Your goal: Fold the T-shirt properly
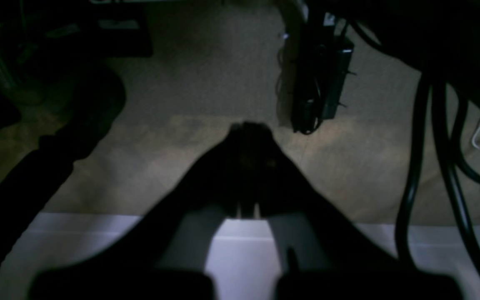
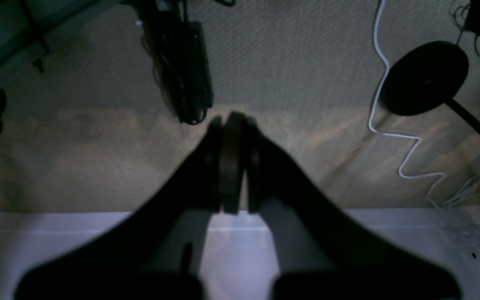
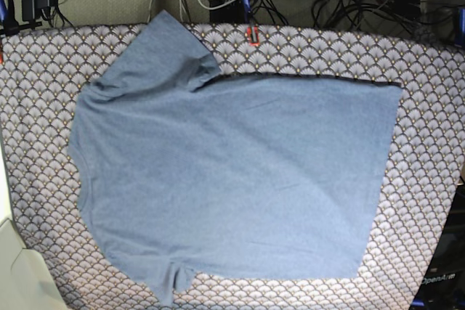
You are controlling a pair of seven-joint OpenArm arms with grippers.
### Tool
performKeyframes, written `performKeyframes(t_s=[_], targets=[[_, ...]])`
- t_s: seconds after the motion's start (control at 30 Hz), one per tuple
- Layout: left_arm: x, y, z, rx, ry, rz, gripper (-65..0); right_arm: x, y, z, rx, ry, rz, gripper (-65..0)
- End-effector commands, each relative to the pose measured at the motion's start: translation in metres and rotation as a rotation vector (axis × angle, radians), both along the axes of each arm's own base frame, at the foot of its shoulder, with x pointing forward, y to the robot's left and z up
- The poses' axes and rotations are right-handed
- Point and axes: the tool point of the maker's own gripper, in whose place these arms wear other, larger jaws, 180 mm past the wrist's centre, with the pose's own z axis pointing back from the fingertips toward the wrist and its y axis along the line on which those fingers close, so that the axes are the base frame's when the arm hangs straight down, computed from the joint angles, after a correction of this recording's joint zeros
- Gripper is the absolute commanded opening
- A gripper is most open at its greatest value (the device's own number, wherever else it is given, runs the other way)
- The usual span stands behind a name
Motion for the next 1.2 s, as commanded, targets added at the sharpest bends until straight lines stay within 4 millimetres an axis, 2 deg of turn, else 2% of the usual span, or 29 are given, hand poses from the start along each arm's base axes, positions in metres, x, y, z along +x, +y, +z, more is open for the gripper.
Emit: performKeyframes(t_s=[0.0, 0.77, 0.93, 1.03, 1.1, 1.17], targets=[[-0.003, 0.003, 0.0, 0.006, 0.004, -0.003, -64.7, -0.001, 0.002, 0.0, 0.008, 0.002, 0.001, -65.0], [-0.003, 0.003, 0.0, 0.006, 0.002, -0.002, -64.7, -0.001, 0.002, 0.0, 0.008, 0.002, 0.002, -65.0], [-0.004, 0.004, 0.0, 0.008, 0.004, -0.002, -64.7, -0.004, 0.002, 0.0, 0.008, 0.003, 0.002, -65.0], [-0.012, 0.015, 0.001, 0.024, 0.013, -0.002, -64.7, -0.007, 0.002, 0.001, 0.008, 0.006, 0.002, -65.0], [-0.003, 0.015, 0.001, 0.023, -0.025, -0.004, -64.7, -0.011, -0.005, 0.001, -0.002, 0.011, 0.004, -65.0], [-0.007, 0.014, 0.003, 0.019, -0.051, -0.007, -64.7, -0.017, -0.008, 0.002, -0.007, 0.013, 0.005, -65.0]])
